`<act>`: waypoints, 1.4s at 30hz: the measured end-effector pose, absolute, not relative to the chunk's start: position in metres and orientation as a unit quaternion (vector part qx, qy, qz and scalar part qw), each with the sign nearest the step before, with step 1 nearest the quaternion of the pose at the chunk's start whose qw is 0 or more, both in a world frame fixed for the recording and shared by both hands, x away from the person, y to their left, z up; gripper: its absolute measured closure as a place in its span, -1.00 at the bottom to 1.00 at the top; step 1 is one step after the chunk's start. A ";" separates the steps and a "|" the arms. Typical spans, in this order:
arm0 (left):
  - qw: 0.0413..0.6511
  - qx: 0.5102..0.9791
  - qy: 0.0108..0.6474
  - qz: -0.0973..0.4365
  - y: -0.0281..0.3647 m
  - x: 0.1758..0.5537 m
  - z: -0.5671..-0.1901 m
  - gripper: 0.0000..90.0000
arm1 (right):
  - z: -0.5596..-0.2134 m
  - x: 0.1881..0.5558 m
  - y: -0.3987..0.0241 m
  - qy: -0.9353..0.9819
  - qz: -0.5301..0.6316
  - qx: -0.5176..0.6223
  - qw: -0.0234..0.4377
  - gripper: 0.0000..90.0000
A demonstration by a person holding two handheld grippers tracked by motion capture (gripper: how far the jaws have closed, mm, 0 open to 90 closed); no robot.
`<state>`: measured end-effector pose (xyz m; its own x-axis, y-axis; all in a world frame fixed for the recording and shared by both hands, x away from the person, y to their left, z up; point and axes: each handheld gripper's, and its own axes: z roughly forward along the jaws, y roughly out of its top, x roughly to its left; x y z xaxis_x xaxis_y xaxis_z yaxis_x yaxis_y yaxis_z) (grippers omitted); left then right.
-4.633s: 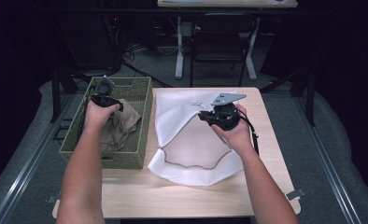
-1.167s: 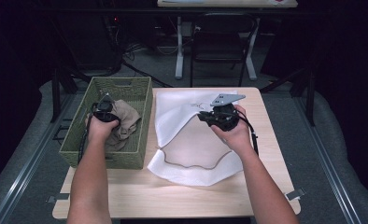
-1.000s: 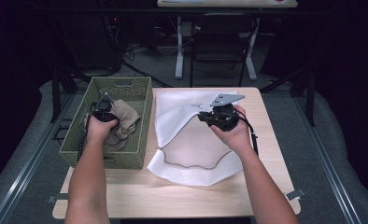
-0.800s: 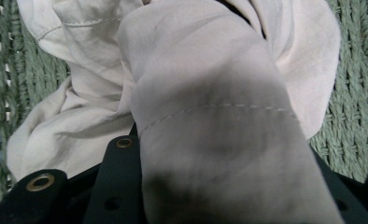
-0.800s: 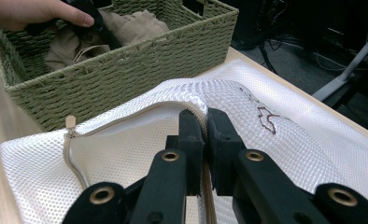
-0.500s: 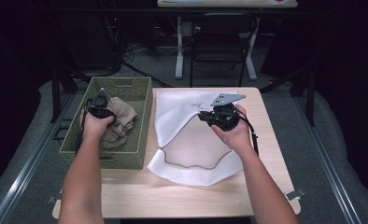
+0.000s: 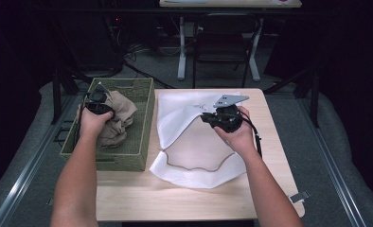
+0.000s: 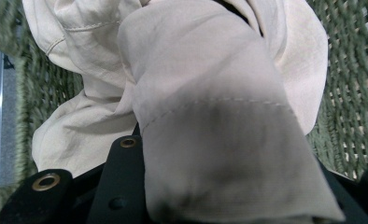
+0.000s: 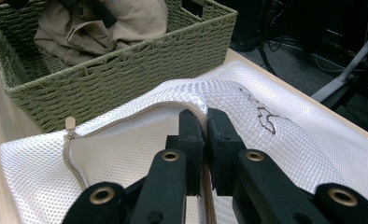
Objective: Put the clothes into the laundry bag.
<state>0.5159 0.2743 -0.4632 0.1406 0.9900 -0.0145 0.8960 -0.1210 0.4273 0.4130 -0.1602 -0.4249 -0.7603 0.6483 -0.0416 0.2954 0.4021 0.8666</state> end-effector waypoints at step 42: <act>0.201 0.768 0.590 0.145 0.250 0.480 -0.377 0.39 | -0.423 0.413 -0.163 0.813 0.466 0.291 0.192 0.90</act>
